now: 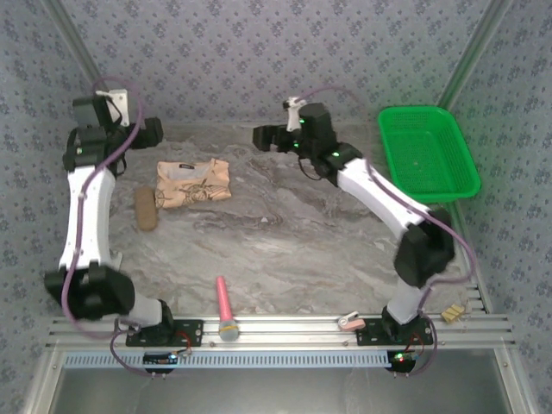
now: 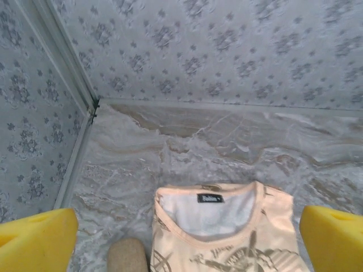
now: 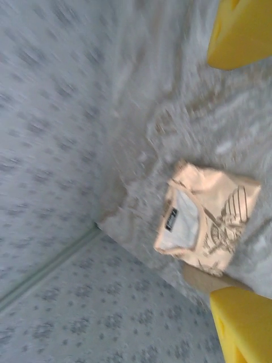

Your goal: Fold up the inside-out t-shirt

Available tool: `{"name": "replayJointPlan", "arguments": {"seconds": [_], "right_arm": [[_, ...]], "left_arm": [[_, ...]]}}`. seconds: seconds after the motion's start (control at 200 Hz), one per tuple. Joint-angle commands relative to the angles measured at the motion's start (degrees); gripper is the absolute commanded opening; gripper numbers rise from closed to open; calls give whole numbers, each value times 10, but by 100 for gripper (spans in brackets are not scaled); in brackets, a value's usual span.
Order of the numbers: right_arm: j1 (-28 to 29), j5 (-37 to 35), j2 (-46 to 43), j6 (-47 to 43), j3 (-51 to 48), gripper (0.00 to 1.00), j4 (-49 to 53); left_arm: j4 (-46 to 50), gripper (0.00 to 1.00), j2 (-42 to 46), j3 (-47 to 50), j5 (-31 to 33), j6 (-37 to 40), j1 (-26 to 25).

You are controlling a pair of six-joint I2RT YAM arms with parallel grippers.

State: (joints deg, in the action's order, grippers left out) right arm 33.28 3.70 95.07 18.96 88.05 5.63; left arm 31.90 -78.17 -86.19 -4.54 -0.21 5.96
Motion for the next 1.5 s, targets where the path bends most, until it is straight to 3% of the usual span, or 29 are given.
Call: {"name": "replayJointPlan", "arguments": {"seconds": [0.0,0.055,0.18,0.295,0.435,0.515,0.59,0.71,0.76,0.815,0.865,0.91,0.979,1.029,1.064,1.094,1.139,1.189,1.494], "right_arm": [[2,-181,-77,-84,-117,100,33],[-2,-229,-137,-92,-189,100,10],[-46,-222,-267,-92,-345,100,-21],[-134,-166,-345,-79,-459,100,-48],[-231,-114,-376,-122,-577,100,-122],[-263,-105,-360,-154,-633,100,-209],[-293,-100,-340,-171,-636,100,-227],[-307,-78,-273,-255,-684,100,-367],[-325,-69,-235,-233,-690,100,-405],[-331,-49,-212,-233,-678,100,-419],[-335,-34,-181,-234,-687,100,-489],[-348,-35,-140,-218,-672,100,-492],[-367,-16,-62,-196,-677,100,-591],[-364,-25,-94,-203,-675,100,-526],[-361,-31,-78,-202,-684,100,-574],[-361,-44,-74,-196,-686,100,-584],[-360,-86,-87,-180,-666,100,-520],[-346,-112,-79,-189,-666,100,-538],[-342,-99,-81,-200,-656,100,-517]], "left_arm": [[-72,100,41,134,59,-29,-21],[-120,100,76,206,78,-46,-36],[-236,100,133,358,94,-57,-62],[-333,99,156,461,148,-64,-105],[-427,100,128,535,159,-34,-134],[-531,100,101,589,222,14,-170],[-592,100,76,618,212,13,-170],[-667,100,5,620,199,7,-168],[-613,100,-15,585,213,6,-168],[-625,100,-34,576,222,39,-173],[-670,100,-41,589,216,67,-170],[-704,100,-45,602,187,72,-151],[-732,100,-57,613,136,28,-100],[-762,100,-73,621,78,-4,-59],[-801,100,-99,628,44,-15,-39],[-824,100,-109,634,33,-14,-37],[-769,100,-93,623,13,-4,-38],[-814,100,-102,636,1,-5,-35],[-783,100,-98,624,23,-5,-40]]}}
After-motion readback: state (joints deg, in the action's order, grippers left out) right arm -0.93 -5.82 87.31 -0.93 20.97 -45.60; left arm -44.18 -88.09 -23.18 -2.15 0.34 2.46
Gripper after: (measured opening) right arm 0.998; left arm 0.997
